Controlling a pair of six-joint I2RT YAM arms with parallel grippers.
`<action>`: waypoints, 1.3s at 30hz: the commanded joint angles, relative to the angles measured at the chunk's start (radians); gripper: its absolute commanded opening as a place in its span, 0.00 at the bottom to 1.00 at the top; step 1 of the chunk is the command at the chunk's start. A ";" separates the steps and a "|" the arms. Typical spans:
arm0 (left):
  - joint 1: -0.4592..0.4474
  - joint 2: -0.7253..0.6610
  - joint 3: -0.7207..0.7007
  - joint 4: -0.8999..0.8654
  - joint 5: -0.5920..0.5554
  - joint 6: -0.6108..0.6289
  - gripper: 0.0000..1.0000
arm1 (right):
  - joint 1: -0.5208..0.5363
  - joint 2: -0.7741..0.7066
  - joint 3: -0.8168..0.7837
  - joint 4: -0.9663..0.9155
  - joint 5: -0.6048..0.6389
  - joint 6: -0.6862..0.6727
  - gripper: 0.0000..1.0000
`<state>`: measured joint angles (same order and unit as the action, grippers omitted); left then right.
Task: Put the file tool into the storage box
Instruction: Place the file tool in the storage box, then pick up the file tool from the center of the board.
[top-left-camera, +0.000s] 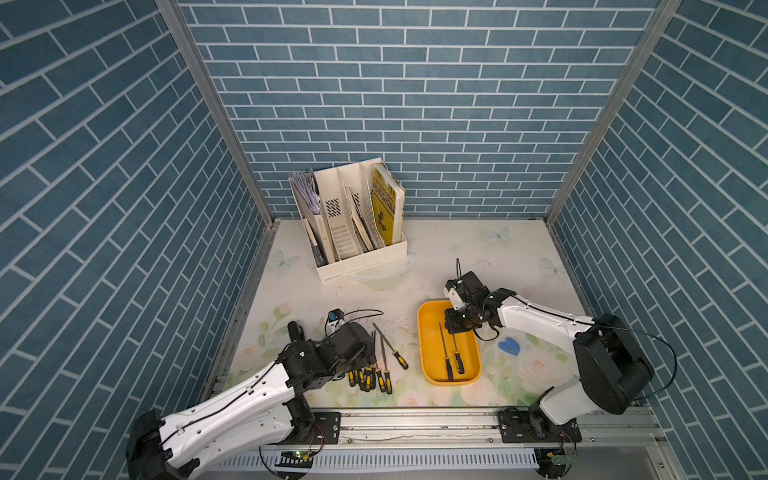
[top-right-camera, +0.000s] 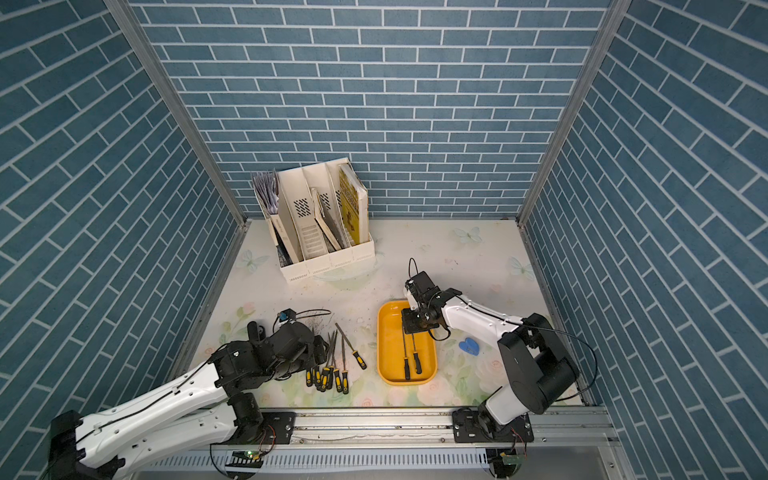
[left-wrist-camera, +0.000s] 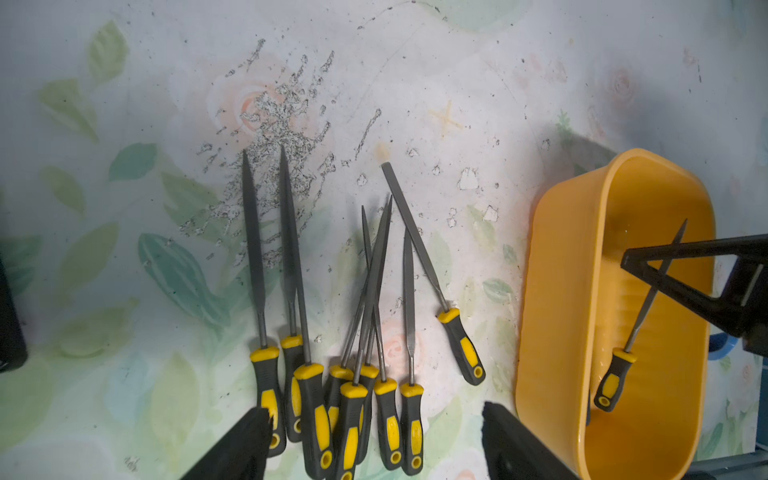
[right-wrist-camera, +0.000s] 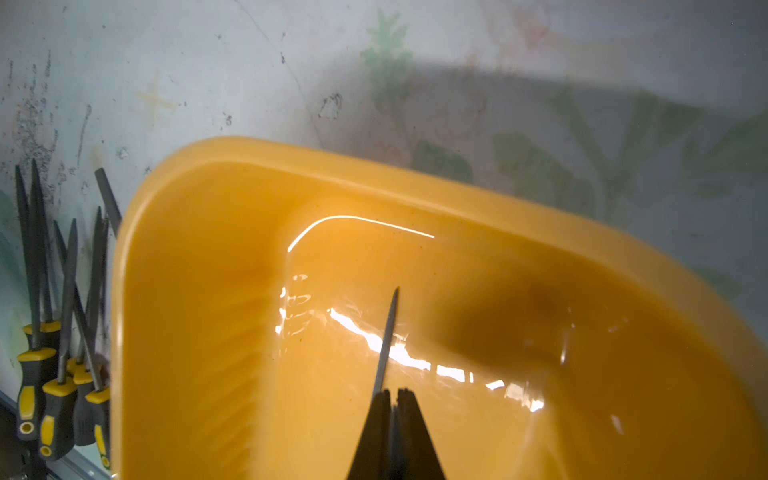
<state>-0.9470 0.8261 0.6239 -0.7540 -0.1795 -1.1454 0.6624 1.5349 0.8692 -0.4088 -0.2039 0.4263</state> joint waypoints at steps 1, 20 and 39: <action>0.004 0.005 -0.006 -0.046 -0.031 -0.019 0.84 | -0.003 0.022 -0.021 0.058 -0.020 0.015 0.00; 0.005 0.081 -0.054 -0.151 -0.054 -0.102 0.69 | -0.002 -0.075 0.009 0.008 0.023 0.028 0.47; -0.020 0.205 -0.058 0.039 0.040 -0.048 0.54 | -0.001 -0.180 -0.015 -0.002 0.026 0.028 0.44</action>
<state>-0.9558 1.0084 0.5426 -0.7269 -0.1532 -1.2171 0.6609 1.3724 0.8768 -0.4042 -0.1905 0.4484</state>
